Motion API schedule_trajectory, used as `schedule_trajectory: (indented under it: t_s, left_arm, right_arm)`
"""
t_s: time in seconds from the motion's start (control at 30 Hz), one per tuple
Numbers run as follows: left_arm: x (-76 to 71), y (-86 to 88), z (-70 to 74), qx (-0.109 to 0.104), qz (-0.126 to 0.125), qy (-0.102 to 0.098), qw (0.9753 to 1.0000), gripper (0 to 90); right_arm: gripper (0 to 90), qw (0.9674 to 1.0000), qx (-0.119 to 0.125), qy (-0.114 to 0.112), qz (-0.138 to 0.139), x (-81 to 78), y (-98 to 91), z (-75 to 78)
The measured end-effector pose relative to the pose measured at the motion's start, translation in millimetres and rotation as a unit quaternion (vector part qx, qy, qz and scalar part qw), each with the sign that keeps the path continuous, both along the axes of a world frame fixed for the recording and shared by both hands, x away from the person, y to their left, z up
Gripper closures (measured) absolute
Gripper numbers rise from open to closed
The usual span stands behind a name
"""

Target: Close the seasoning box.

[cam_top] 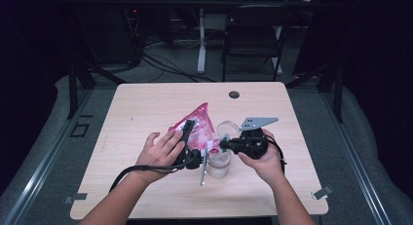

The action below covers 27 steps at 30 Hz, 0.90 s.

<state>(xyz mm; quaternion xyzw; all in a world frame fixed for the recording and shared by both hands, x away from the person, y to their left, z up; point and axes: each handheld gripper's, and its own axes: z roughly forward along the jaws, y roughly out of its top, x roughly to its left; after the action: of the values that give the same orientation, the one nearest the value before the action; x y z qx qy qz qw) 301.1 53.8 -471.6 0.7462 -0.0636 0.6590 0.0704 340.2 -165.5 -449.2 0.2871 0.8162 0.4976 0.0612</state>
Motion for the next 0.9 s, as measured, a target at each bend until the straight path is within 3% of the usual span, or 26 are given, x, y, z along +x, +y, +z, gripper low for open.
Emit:
schedule_trajectory:
  t_s: [0.9]
  left_arm:
    - [-1.0,-2.1,2.3,0.004,0.001,-0.004,1.0,66.2]
  right_arm:
    - [89.8,1.0,0.0,-0.001,-0.003,0.2,-1.4,0.0]
